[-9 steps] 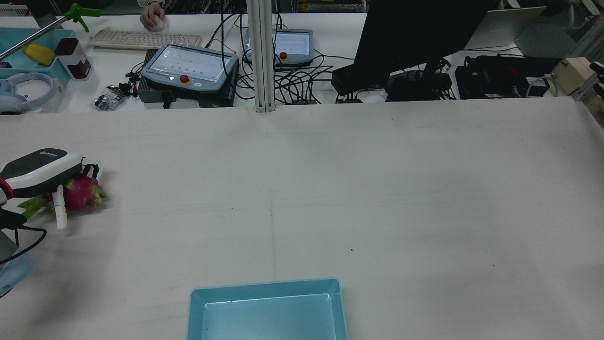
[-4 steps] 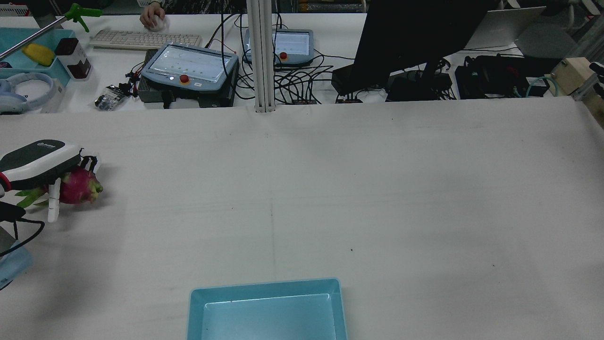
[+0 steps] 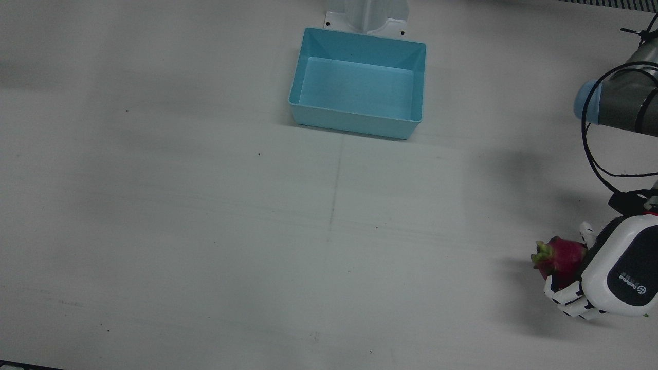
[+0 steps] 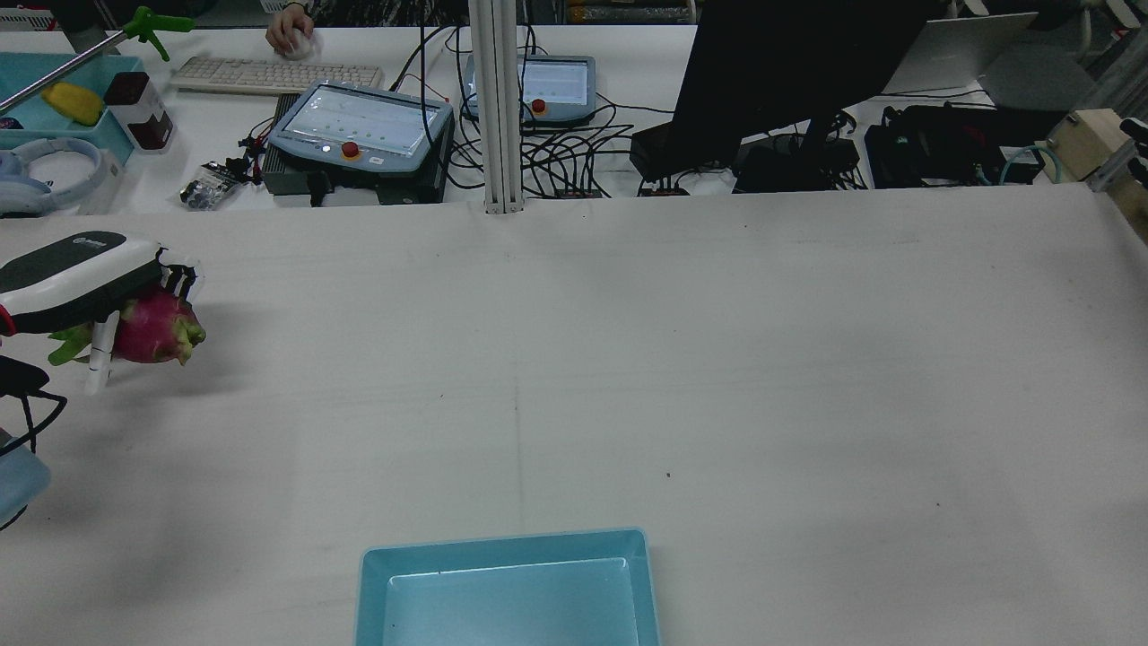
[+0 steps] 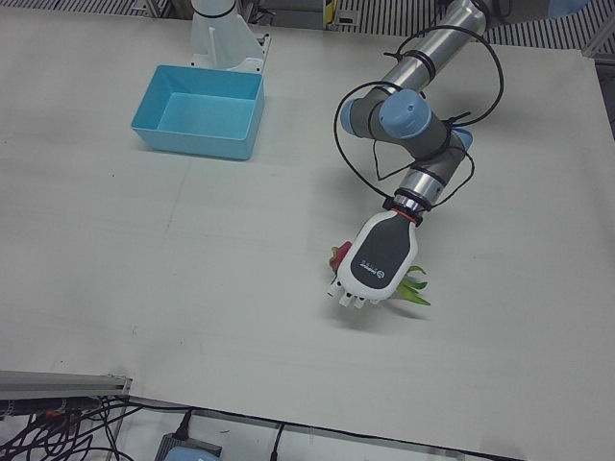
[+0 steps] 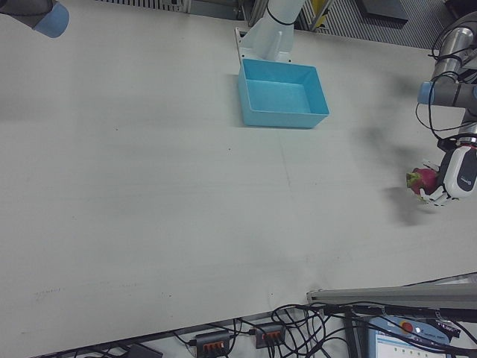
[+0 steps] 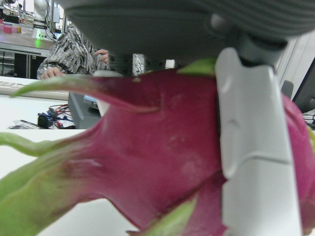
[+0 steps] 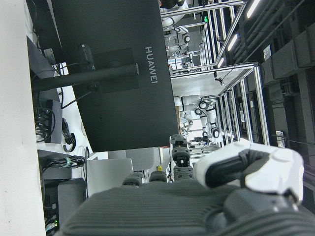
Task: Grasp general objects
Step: 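Lift the dragon fruit with the left hand and carry it over the blue tray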
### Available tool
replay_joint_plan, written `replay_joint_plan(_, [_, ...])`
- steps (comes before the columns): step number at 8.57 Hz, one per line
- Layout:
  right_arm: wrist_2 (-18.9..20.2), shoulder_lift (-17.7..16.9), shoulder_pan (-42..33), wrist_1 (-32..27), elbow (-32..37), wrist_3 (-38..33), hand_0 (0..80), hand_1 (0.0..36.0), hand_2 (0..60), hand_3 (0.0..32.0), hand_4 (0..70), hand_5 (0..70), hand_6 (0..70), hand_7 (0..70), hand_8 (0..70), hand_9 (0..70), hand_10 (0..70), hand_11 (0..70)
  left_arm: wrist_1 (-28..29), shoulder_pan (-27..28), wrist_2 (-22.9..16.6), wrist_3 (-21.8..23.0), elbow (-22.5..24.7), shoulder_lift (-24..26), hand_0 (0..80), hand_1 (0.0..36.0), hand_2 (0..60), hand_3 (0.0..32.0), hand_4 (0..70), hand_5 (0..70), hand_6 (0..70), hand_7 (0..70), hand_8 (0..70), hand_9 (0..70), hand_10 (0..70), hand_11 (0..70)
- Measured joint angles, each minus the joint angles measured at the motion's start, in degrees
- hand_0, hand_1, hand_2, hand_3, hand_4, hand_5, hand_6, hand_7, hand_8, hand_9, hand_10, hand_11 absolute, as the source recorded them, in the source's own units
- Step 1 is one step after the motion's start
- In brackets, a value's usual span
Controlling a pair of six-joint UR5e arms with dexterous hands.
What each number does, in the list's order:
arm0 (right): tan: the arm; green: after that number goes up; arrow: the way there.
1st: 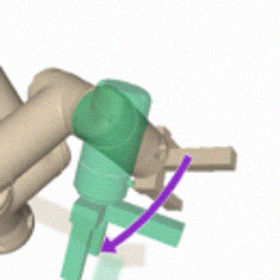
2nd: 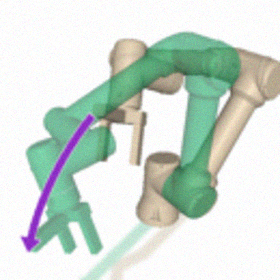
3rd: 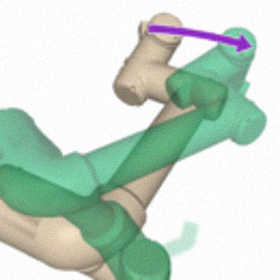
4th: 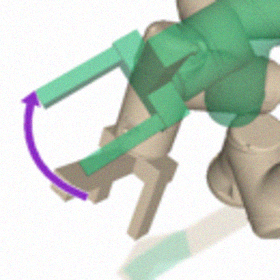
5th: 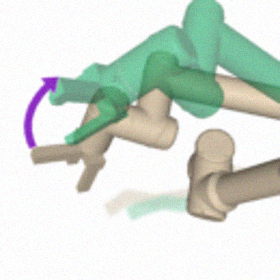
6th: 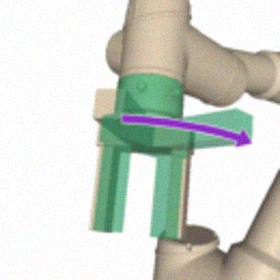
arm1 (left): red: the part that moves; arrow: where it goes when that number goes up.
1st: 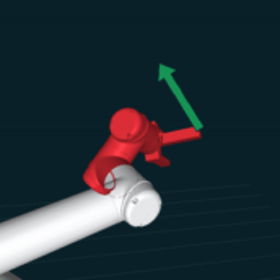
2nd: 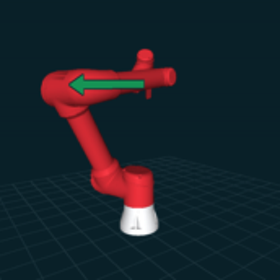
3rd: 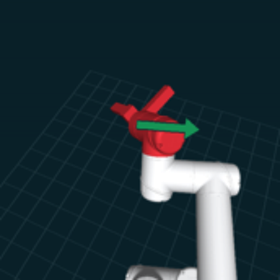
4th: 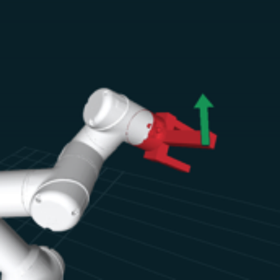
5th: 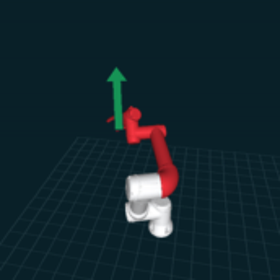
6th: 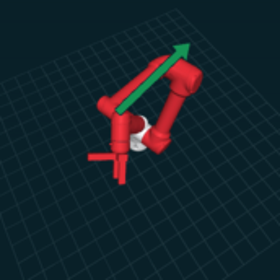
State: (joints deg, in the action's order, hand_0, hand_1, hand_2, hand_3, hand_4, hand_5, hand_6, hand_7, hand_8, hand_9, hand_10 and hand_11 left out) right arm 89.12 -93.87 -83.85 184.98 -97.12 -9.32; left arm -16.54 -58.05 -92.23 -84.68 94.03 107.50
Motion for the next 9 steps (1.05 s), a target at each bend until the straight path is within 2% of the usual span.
replay_joint_plan(3, [0.0, 0.0, -0.02, 0.03, 0.0, 0.0, 0.0, 0.0, 0.0, 0.0, 0.0, 0.0, 0.0, 0.0, 0.0, 0.0, 0.0, 0.0, 1.57, -0.21, -9.34, 8.79, 2.88, 1.66, 80.0, 36.0, 60.0, 0.0, 49.5, 70.0, 70.0, 70.0, 70.0, 70.0, 70.0, 70.0])
replay_joint_plan(7, [0.0, 0.0, -0.02, 0.03, -0.03, 0.0, 0.0, 0.0, 0.0, 0.0, 0.0, 0.0, 0.0, 0.0, 0.0, 0.0, 0.0, 0.0, 0.74, 1.6, -16.62, 19.15, 8.92, 4.93, 80.0, 36.0, 60.0, 0.0, 56.1, 70.0, 70.0, 70.0, 70.0, 70.0, 70.0, 70.0])
replay_joint_plan(9, [0.0, 0.0, -0.05, 0.03, -0.01, 0.0, 0.0, 0.0, 0.0, 0.0, 0.0, 0.0, 0.0, 0.0, 0.0, 0.0, 0.0, 0.0, -3.14, 7.3, -18.56, 23.29, 13.77, 6.92, 80.0, 36.0, 60.0, 0.0, 58.3, 70.0, 70.0, 70.0, 70.0, 70.0, 70.0, 70.0])
